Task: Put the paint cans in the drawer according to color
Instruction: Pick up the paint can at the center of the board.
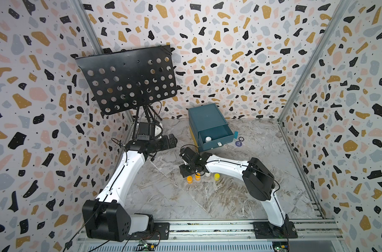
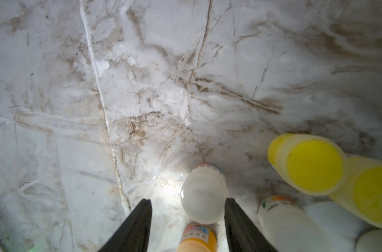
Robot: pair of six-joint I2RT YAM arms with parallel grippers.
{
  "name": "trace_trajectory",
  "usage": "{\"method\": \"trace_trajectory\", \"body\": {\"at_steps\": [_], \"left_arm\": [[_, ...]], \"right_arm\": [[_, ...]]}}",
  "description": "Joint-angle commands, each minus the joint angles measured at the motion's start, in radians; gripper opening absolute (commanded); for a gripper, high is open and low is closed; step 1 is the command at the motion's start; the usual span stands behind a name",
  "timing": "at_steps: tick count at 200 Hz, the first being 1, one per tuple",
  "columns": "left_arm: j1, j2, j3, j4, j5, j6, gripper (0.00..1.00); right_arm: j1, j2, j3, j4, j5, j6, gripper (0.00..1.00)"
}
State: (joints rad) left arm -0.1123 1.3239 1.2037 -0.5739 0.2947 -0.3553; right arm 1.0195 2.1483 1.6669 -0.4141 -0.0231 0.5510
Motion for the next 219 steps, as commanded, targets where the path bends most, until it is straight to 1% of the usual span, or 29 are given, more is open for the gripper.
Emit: {"method": "trace_trajectory", "body": {"at_steps": [1,100,138,155,186,201,219], "left_arm": [[0.005,-0.024,-0.011,0.040,0.019,-0.004,1.00],[0.005,-0.020,-0.010,0.043,0.032,-0.007,1.00],[0.005,-0.019,-0.012,0.044,0.034,-0.007,1.00],[0.006,-0.017,-0.010,0.044,0.037,-0.006,1.00],[0.006,-0.018,-0.009,0.041,0.031,-0.004,1.00],[0.008,-0.020,-0.009,0.040,0.028,-0.004,1.00],[0.010,-0.022,-0.010,0.040,0.024,-0.002,1.00]], "right_arm": [[0.005,0.017,0.042,-0.048,0.028,0.014,0.58],[0.008,0.060,0.079,-0.056,0.042,0.023,0.58],[0.007,0.075,0.091,-0.048,0.040,0.027,0.55],[0.006,0.072,0.091,-0.048,0.043,0.025,0.50],[0.010,0.025,0.071,-0.054,0.067,0.015,0.29],[0.013,-0.019,0.051,-0.050,0.073,0.004,0.21],[0.016,-0.078,0.033,-0.062,0.088,-0.010,0.17]]}}
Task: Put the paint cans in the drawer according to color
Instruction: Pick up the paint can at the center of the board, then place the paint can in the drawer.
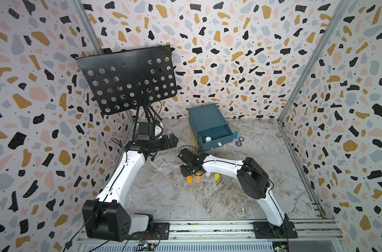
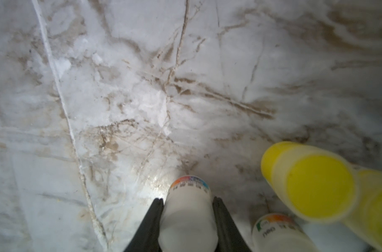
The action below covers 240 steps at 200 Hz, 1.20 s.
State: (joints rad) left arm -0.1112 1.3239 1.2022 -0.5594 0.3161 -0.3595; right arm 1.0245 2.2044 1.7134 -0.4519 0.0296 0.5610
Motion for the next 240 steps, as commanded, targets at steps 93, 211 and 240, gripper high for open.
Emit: {"method": "trace_trajectory", "body": {"at_steps": [93,211,240], "left_arm": [[0.033,0.017,0.047,0.060,0.122,-0.067,1.00],[-0.161,0.382,0.566,-0.136,0.123,-0.087,1.00],[-0.166,0.445,0.601,-0.161,0.095,-0.063,1.00]], "right_arm": [[0.008,-0.559,-0.115,-0.093,0.132,-0.096,0.07],[-0.335,-0.597,0.081,-0.324,-0.021,-0.228,0.09],[-0.367,-0.527,0.170,-0.388,-0.025,-0.259,0.09]]}}
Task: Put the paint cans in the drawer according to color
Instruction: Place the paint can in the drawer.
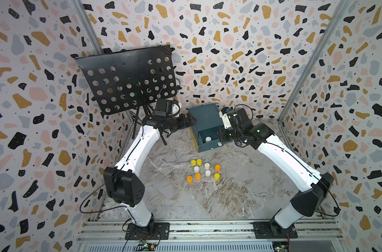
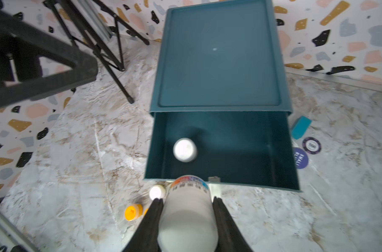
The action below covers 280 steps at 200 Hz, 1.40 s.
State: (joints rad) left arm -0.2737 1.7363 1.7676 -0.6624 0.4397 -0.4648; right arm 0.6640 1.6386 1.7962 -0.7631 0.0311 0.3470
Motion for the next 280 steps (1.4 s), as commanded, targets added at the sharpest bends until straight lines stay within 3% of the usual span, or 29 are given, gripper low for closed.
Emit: {"method": "trace_trajectory", "body": {"at_steps": [1,30,138,280], "left_arm": [[-0.004,0.033,0.035,-0.057,-0.029,0.045,1.00],[-0.004,0.063,0.005,-0.029,-0.055,0.080,1.00],[-0.004,0.023,-0.104,0.059,0.028,0.044,1.00],[-0.001,0.000,-0.131,0.043,0.063,0.067,1.00]], "right_arm": [[-0.007,0.042,0.090,-0.078,-0.026,-0.046,0.09],[-0.009,0.116,0.174,-0.132,-0.016,-0.060,0.09],[0.035,0.265,0.308,-0.195,0.007,-0.065,0.11],[0.061,0.385,0.370,-0.195,-0.006,-0.044,0.21]]}}
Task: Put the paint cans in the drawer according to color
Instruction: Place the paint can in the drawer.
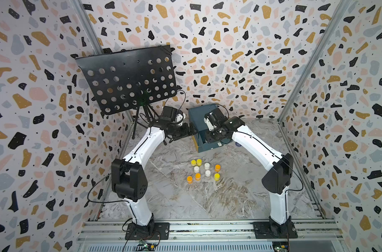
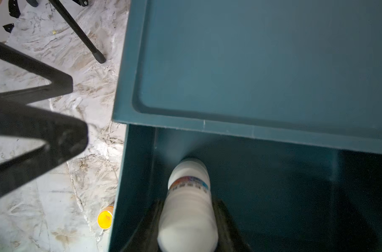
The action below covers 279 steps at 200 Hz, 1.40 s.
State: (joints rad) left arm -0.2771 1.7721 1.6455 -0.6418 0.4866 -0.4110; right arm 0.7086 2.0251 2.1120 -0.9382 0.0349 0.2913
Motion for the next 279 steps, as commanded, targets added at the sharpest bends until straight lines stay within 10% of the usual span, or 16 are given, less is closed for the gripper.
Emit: {"method": "trace_trajectory", "body": {"at_steps": [1,93,216,279], "left_arm": [[0.003,-0.036,-0.009,0.022,0.017,0.014,1.00],[0.007,-0.051,-0.021,-0.021,-0.004,0.051,1.00],[0.007,-0.129,-0.103,0.000,-0.037,0.069,1.00],[0.008,-0.127,-0.112,0.002,-0.033,0.072,1.00]], "right_arm": [[0.017,-0.002,0.055,-0.020,-0.010,0.012,0.22],[0.017,-0.061,0.047,-0.059,0.031,0.002,0.61],[0.017,-0.492,-0.437,0.064,0.105,0.043,0.61],[0.006,-0.349,-0.259,0.061,0.023,0.038,0.59]]}}
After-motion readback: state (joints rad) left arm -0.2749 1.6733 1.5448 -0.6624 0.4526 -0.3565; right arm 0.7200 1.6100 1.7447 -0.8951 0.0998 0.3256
